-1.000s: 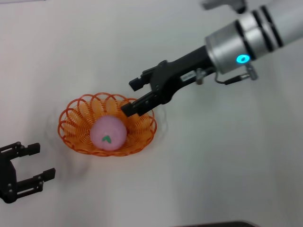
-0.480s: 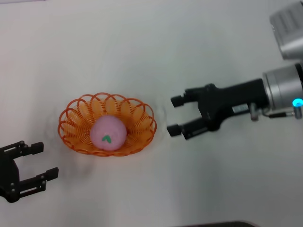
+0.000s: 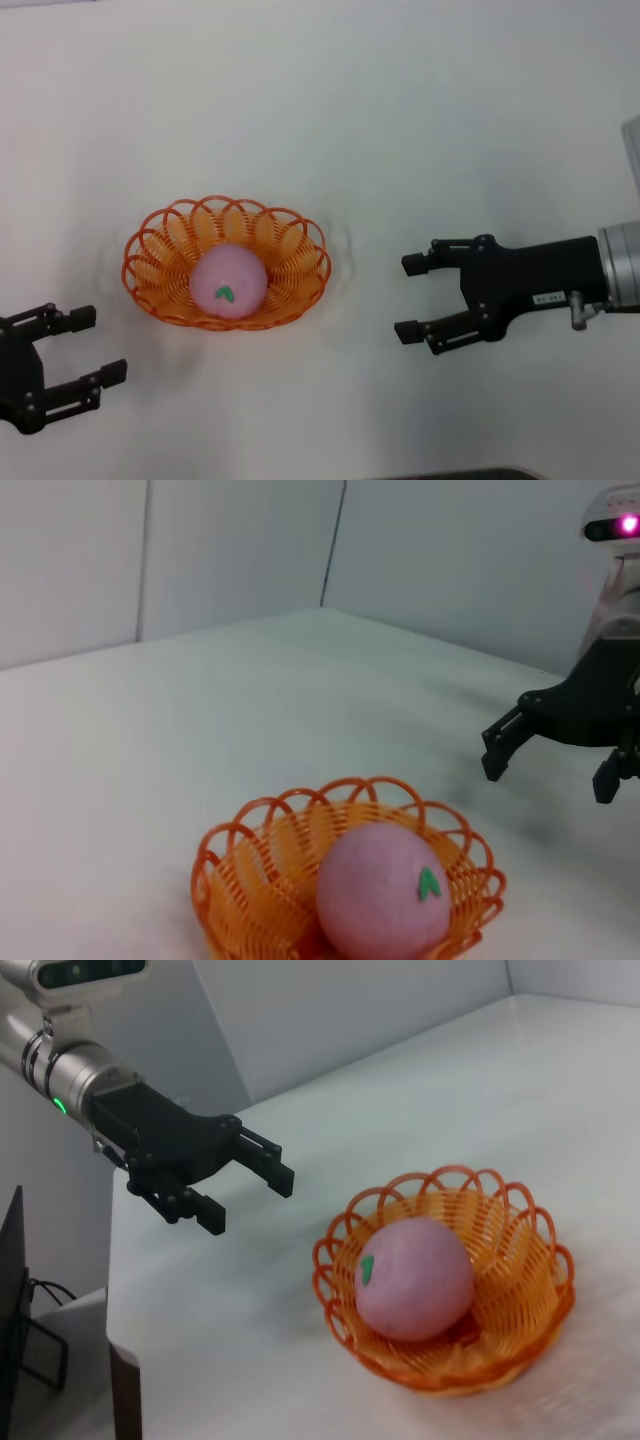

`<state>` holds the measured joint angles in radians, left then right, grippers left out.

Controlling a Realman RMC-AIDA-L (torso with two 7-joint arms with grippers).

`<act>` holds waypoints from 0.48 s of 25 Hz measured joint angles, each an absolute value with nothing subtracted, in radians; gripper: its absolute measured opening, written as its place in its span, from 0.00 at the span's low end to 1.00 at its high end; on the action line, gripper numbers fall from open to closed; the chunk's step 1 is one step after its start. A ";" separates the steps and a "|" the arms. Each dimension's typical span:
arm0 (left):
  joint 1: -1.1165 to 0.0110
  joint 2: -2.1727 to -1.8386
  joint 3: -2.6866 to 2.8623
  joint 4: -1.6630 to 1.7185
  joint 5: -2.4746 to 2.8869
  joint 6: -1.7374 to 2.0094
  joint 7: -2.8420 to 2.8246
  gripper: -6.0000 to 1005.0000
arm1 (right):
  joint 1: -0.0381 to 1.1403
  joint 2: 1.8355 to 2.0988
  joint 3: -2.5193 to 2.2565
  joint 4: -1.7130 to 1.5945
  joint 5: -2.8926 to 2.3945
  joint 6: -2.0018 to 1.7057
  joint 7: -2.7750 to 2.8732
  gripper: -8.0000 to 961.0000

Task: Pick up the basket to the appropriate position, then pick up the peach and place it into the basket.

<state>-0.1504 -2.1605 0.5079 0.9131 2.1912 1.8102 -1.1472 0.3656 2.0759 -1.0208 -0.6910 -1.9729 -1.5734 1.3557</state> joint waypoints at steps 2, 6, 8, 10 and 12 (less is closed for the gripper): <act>-0.151 -2.159 0.512 0.909 2.197 1.810 -1.147 0.72 | 0.360 2.073 -1.017 -0.676 -1.973 -1.571 1.334 0.99; -0.148 -2.156 0.508 0.903 2.200 1.810 -1.147 0.72 | 0.358 2.071 -1.010 -0.658 -1.975 -1.556 1.316 0.99; -0.147 -2.155 0.506 0.903 2.200 1.810 -1.147 0.72 | 0.357 2.070 -1.009 -0.656 -1.979 -1.550 1.313 0.99; -0.147 -2.155 0.505 0.903 2.200 1.810 -1.147 0.72 | 0.357 2.070 -1.009 -0.653 -1.982 -1.547 1.312 0.99; -0.147 -2.155 0.506 0.903 2.201 1.810 -1.147 0.72 | 0.357 2.070 -1.009 -0.651 -1.983 -1.542 1.312 0.99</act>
